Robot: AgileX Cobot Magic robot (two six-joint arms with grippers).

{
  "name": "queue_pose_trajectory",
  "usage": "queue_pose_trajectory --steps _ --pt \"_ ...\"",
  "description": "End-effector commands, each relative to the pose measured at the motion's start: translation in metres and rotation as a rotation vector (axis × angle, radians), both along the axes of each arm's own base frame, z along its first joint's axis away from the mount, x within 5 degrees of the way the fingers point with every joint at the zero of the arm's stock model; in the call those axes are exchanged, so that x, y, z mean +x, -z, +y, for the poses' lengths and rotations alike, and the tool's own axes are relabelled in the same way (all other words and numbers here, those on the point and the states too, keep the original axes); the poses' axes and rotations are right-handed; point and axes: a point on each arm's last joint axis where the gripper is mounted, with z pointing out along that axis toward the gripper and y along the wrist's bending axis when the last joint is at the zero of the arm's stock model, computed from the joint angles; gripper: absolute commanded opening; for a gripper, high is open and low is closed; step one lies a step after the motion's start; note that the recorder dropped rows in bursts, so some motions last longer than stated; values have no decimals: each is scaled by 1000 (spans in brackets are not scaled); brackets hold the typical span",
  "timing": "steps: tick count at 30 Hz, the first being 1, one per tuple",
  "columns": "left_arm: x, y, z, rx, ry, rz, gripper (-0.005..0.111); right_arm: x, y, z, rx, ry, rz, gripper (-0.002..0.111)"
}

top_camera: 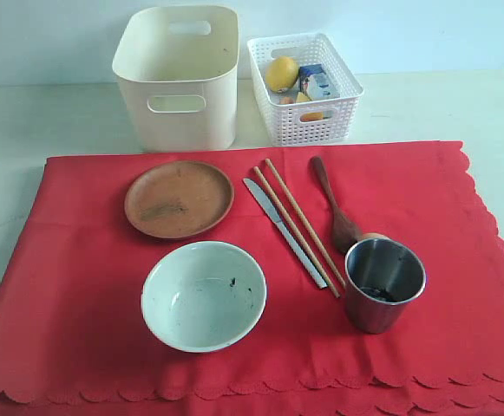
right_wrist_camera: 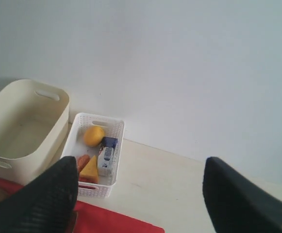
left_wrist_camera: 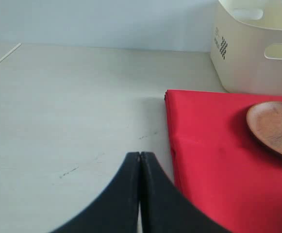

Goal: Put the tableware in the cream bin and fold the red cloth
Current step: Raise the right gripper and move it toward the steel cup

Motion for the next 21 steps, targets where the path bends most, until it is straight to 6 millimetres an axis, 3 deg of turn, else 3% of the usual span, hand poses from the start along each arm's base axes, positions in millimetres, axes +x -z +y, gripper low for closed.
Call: queue_pose_trajectory --steps 1,5,14,21 --pt "0 -2 0 -2 -1 -19 0 -27 -10 -10 14 14 -49 69" --pt "0 -2 0 -2 -1 -19 0 -45 2 -15 11 17 -18 69" --pt "0 -2 0 -2 -1 -19 0 -74 52 -20 19 8 124 69" --pt "0 -2 0 -2 -1 -19 0 -75 94 -10 76 -65 224 69"
